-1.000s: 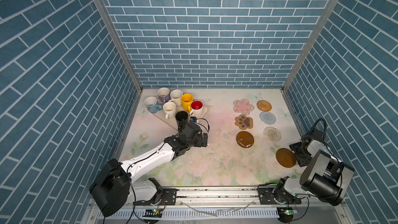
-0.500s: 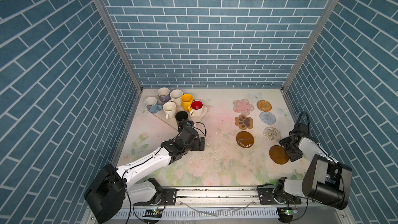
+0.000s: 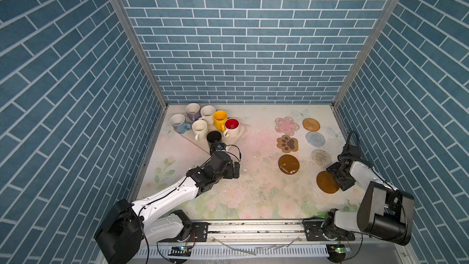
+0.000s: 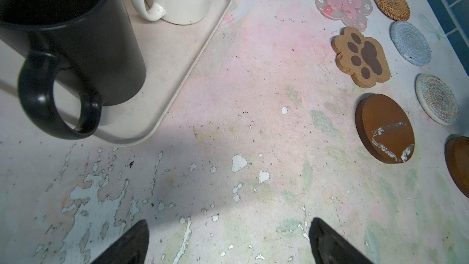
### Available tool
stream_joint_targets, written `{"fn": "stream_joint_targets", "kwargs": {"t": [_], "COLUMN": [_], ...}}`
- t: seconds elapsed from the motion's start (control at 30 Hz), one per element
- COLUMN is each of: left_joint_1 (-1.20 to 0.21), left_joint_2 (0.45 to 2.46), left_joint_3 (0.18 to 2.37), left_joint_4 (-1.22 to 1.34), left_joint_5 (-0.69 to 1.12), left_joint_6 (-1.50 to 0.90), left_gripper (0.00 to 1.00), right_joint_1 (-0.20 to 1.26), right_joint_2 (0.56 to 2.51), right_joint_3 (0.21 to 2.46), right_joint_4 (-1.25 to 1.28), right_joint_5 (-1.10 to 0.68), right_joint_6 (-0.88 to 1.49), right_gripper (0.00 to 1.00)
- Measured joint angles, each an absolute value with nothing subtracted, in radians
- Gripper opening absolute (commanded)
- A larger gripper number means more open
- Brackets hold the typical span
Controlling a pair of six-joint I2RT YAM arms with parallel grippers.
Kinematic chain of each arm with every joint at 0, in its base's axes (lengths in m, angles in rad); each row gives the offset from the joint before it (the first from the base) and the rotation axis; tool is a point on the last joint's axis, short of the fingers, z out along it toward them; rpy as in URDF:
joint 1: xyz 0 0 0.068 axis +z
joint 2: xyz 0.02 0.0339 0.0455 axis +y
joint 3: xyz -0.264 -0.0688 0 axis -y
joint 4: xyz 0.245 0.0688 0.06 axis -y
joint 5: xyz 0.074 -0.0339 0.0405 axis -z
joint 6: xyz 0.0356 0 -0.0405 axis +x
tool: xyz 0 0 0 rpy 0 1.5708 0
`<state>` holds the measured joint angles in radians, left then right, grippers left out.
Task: Place cups on coasters
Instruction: Move the coaster to the bottom-right of the table.
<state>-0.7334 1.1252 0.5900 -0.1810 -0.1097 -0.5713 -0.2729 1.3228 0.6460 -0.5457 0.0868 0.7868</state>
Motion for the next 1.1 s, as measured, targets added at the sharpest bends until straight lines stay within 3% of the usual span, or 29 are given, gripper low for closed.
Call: {"fn": "stream_joint_targets", "kwargs": {"t": [0.8, 1.1], "left_joint_1": [-0.733, -0.733], "left_joint_2": [1.114, 1.111], "left_joint_3": [0.588, 0.592], "left_joint_4": [-0.199, -0.213], "left_joint_5": [-0.138, -0.138], "left_joint_6": [-0.574, -0.571], "left_gripper": [0.99, 0.99], "right_joint_1": [-0.091, -0.088], "right_joint_2": [1.306, 1.285], "right_joint_3": [0.643, 0.706], "right_joint_4": [-0.566, -0.675], "right_joint_5": [0.094, 0.103], "right_joint_6": [0.713, 0.666], "right_gripper": [0.73, 0.77]}}
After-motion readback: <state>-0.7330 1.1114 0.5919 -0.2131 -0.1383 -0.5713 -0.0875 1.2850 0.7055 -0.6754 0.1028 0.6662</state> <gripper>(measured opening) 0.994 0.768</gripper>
